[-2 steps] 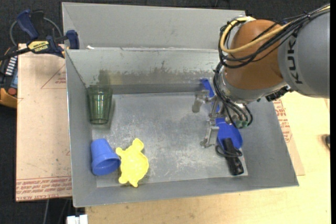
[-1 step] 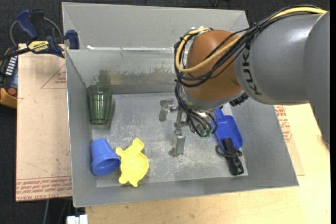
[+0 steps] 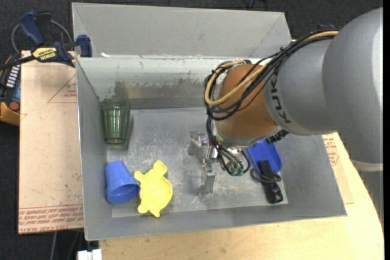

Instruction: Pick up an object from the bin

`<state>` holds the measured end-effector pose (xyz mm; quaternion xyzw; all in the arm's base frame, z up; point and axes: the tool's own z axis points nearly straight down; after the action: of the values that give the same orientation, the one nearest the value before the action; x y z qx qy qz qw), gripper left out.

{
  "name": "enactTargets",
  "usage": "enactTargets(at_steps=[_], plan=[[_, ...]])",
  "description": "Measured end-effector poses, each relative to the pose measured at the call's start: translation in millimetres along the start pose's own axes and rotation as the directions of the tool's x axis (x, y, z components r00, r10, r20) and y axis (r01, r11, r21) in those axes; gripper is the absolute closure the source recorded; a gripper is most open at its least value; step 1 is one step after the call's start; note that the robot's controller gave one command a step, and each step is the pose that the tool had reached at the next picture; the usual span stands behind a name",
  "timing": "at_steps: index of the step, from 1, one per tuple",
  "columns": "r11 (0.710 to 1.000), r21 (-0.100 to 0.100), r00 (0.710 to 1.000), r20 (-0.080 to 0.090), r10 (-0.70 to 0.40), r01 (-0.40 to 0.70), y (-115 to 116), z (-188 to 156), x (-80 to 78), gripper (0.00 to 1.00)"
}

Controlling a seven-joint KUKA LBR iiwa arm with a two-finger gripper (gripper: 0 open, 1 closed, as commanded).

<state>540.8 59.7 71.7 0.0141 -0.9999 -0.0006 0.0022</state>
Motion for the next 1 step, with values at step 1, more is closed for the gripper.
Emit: enactTargets(at_steps=[1], plan=[[0.973,-0.001,0.973,-0.001,0.23,-0.23,81.3,-50.3,13.1,0.0]])
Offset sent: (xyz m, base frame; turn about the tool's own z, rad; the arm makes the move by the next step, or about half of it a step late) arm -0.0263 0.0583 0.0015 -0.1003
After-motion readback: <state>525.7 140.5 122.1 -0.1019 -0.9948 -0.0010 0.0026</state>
